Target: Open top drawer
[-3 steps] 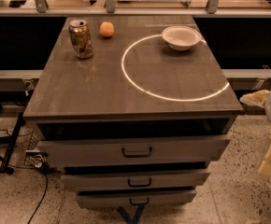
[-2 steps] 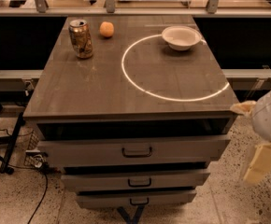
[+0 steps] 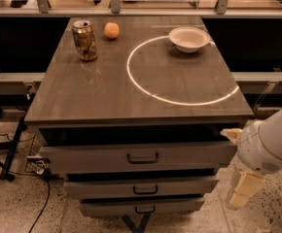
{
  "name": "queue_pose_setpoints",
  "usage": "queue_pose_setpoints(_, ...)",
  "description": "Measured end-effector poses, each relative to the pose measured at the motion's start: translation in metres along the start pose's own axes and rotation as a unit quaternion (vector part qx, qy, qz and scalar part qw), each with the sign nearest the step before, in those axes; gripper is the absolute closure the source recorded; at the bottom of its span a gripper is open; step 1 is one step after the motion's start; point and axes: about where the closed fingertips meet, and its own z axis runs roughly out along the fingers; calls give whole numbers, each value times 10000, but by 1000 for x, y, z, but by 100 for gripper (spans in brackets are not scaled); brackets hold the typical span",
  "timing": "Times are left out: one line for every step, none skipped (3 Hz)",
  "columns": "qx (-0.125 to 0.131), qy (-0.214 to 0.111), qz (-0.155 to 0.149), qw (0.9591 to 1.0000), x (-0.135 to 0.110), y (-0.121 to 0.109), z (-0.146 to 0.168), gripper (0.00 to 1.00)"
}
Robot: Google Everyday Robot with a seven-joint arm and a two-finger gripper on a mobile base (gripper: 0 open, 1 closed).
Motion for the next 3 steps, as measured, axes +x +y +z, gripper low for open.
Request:
queue_pose_setpoints(8, -234, -363, 9991, -21, -1, 41, 0)
queue_pose_setpoints(13, -309, -512, 9982, -30, -1, 55, 0)
queue_pose_setpoints(28, -416, -752, 9963, -45, -7, 72, 0)
